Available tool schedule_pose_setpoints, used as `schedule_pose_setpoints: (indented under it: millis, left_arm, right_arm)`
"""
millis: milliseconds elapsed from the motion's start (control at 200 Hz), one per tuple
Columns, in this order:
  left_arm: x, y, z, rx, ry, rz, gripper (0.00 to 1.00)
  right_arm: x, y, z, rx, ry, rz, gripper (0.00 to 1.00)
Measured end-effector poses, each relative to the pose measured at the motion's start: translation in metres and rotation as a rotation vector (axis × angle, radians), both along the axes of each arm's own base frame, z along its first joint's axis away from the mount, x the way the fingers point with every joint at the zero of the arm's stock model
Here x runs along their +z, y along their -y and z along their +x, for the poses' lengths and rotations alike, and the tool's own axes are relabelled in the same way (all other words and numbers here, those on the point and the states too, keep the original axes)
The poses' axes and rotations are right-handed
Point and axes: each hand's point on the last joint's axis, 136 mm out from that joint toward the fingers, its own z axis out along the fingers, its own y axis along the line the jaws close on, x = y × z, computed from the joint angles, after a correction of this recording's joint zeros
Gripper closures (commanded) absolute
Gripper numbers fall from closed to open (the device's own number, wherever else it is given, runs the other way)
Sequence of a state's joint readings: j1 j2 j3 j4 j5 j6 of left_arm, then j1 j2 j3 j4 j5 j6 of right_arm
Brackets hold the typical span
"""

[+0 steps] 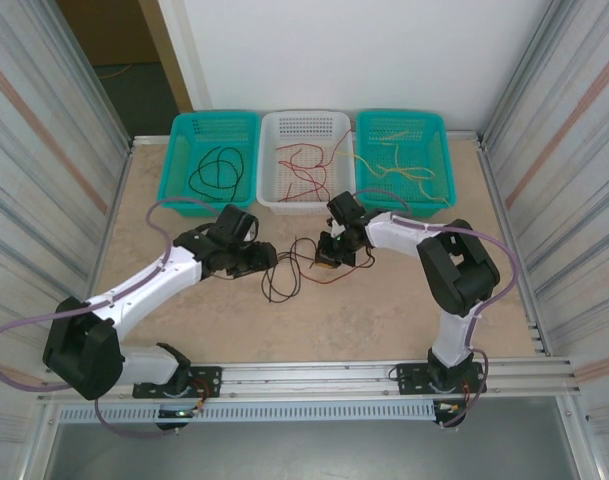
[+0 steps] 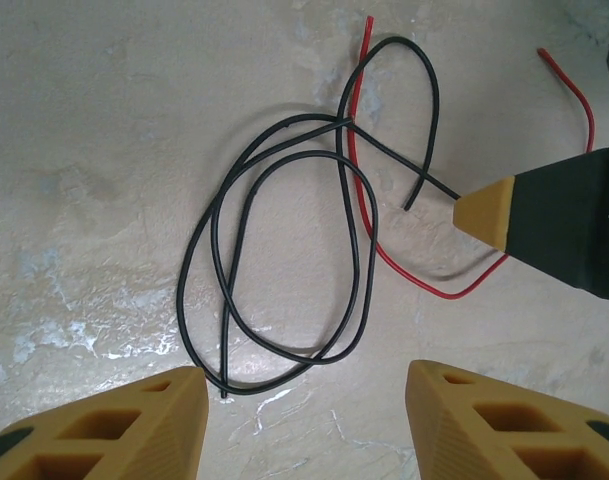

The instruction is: Untangle the cables

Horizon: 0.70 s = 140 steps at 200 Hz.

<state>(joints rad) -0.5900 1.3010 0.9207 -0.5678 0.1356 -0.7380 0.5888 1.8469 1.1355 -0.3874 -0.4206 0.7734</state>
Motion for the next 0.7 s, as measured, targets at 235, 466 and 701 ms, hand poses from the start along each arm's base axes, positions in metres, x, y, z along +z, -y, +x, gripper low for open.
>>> schedule_pose_setpoints:
  millis: [235, 466, 701]
  left_arm:
    - [0.008, 0.002, 0.005, -0.014, 0.030, -0.003, 0.42]
    - [0.039, 0.013, 0.020, -0.044, 0.160, -0.072, 0.36]
    - [0.094, 0.024, 0.035, -0.105, 0.372, -0.141, 0.29]
  right_arm:
    - [0.051, 0.007, 0.001, 0.065, 0.154, -0.005, 1.00]
    - [0.182, 0.006, 0.004, 0.193, 0.539, 0.037, 1.00]
    - [0.275, 0.015, -0.017, 0.275, 0.814, 0.055, 1.00]
